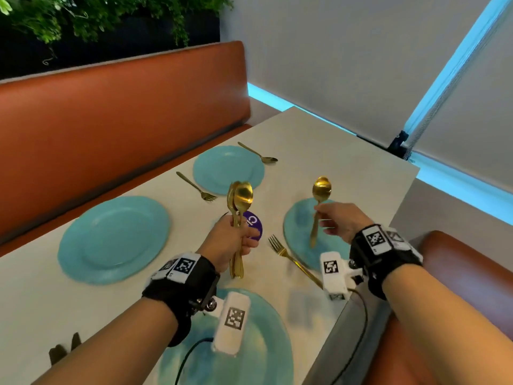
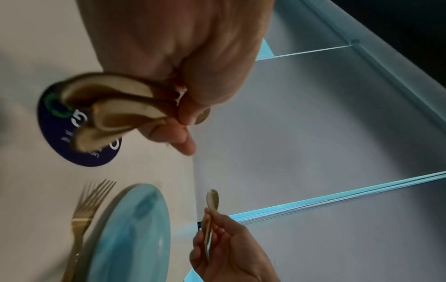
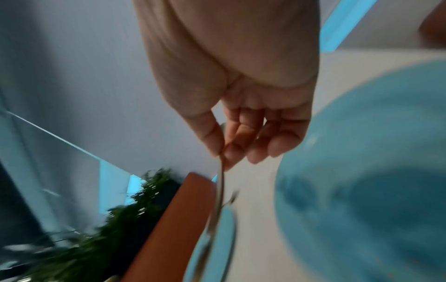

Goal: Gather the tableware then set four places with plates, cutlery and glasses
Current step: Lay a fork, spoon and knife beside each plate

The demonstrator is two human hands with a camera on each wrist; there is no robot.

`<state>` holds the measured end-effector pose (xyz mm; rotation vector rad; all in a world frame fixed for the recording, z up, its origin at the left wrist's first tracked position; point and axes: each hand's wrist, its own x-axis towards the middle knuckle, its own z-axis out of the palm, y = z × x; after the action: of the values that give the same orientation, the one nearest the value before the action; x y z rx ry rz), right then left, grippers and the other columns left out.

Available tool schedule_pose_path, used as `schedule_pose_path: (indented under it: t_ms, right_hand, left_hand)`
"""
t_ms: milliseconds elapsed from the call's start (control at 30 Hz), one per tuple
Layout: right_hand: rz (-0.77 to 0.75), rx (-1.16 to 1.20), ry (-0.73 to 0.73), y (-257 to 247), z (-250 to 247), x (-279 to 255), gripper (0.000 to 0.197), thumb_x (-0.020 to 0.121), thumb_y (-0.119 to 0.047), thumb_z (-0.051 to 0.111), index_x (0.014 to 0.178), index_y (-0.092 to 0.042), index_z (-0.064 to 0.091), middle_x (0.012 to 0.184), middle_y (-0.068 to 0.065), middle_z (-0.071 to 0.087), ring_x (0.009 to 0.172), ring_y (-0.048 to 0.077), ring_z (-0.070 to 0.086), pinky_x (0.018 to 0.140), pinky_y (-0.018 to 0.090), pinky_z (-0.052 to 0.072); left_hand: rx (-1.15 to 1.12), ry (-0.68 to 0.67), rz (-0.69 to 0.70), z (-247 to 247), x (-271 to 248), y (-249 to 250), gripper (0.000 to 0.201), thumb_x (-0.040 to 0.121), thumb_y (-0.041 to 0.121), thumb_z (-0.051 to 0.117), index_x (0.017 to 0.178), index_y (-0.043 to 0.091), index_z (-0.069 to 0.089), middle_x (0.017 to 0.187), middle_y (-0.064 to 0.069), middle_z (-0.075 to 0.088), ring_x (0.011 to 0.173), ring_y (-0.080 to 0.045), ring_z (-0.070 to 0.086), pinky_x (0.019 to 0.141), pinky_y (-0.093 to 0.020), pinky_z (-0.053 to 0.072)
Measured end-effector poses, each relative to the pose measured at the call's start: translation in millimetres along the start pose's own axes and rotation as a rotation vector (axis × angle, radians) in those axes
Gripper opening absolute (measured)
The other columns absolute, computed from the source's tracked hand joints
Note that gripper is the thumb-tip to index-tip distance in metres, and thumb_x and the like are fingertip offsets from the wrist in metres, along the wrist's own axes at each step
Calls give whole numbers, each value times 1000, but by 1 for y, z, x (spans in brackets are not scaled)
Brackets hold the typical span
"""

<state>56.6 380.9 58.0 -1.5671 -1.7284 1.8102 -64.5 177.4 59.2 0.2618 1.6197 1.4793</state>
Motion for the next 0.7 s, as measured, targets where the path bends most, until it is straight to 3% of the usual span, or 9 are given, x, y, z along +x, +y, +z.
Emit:
schedule_pose_path:
  t_ms: [100, 200, 333, 533, 700]
  right_hand:
    - [-24, -197, 69, -7, -37, 35, 16, 88, -13, 59, 72, -10, 59, 75, 5, 58, 60, 15, 47, 55, 23, 38]
    - [-102, -532, 90, -11, -67, 66, 11, 91, -17, 57, 86, -11, 63, 90, 9, 63, 77, 21, 52, 70, 30, 42]
    - [-134, -838, 211, -8, -98, 106, 17, 88, -20, 63, 99, -11, 72, 112, 10, 68, 99, 25, 60, 89, 30, 45]
    - [-45, -1107, 186, 8, -112, 144, 22, 90, -19, 60, 108, -12, 73, 120, 8, 66, 112, 27, 59, 98, 34, 49]
    - [-25, -1115, 169, 16, -113, 166, 19, 87, -16, 64, 103, -13, 74, 114, 7, 69, 108, 26, 61, 93, 31, 51]
  left_hand:
    - [1, 64, -18, 21, 26, 4, 21, 102, 11, 35, 85, 12, 48, 77, -7, 58, 54, -12, 47, 44, -18, 38]
    - [-35, 100, -50, 40, 52, 5, 15, 102, 15, 36, 94, 10, 47, 77, -6, 58, 54, -12, 46, 48, -21, 36]
    - [-121, 132, -70, 60, 82, 7, 11, 102, 14, 35, 98, 11, 45, 78, -7, 57, 54, -14, 45, 51, -22, 34]
    - [-117, 156, -54, 68, 105, 4, 14, 102, 15, 36, 112, 9, 44, 79, -6, 58, 56, -13, 46, 52, -22, 35]
    - [-105, 177, -69, 67, 120, -2, 18, 101, 18, 38, 115, 10, 46, 80, -5, 60, 57, -12, 48, 52, -22, 38]
